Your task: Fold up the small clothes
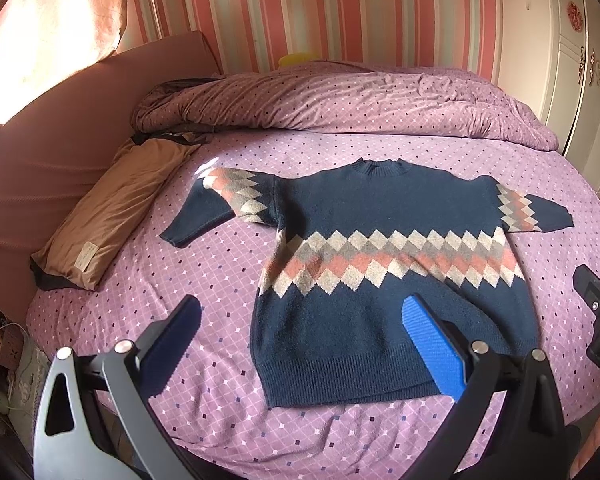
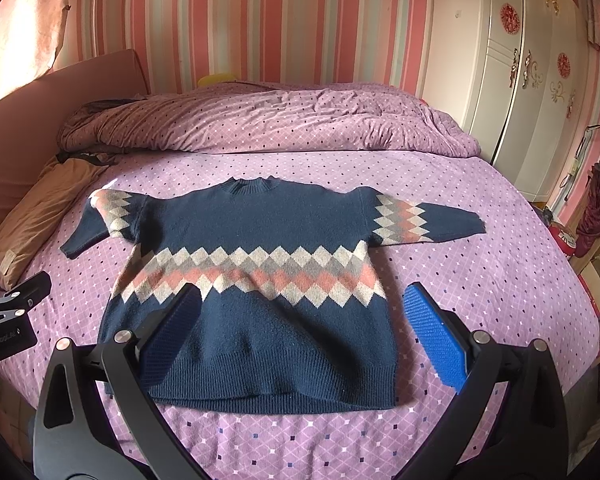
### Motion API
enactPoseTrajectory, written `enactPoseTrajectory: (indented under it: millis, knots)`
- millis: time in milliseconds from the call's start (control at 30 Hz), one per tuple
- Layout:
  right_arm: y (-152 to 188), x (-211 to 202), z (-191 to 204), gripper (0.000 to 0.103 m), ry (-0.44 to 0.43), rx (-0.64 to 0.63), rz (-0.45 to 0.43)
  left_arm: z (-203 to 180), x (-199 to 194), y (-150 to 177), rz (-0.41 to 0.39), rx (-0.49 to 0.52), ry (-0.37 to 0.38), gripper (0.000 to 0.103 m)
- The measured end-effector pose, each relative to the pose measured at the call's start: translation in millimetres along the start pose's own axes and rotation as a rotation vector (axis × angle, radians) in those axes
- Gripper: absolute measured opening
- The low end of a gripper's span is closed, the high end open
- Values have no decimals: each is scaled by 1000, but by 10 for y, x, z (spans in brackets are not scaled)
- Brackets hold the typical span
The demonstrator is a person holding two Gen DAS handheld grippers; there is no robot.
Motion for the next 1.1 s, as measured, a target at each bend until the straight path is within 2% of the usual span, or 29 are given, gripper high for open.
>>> enactPoseTrajectory:
  millis: [1100]
  knots:
    - [1,-44,-17,100,3,0,-3,31,-40,-11,1,-6,12,101]
Point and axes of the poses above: each gripper's, at about its wrist camera, not at the fingertips, and x roughly the way its jaws point, z to its left, y to its underside, the point moved 3 cm from there along x, roughly the way its jaws point, and after that the axes turned 1 degree about -y, right-handed, at the moved point
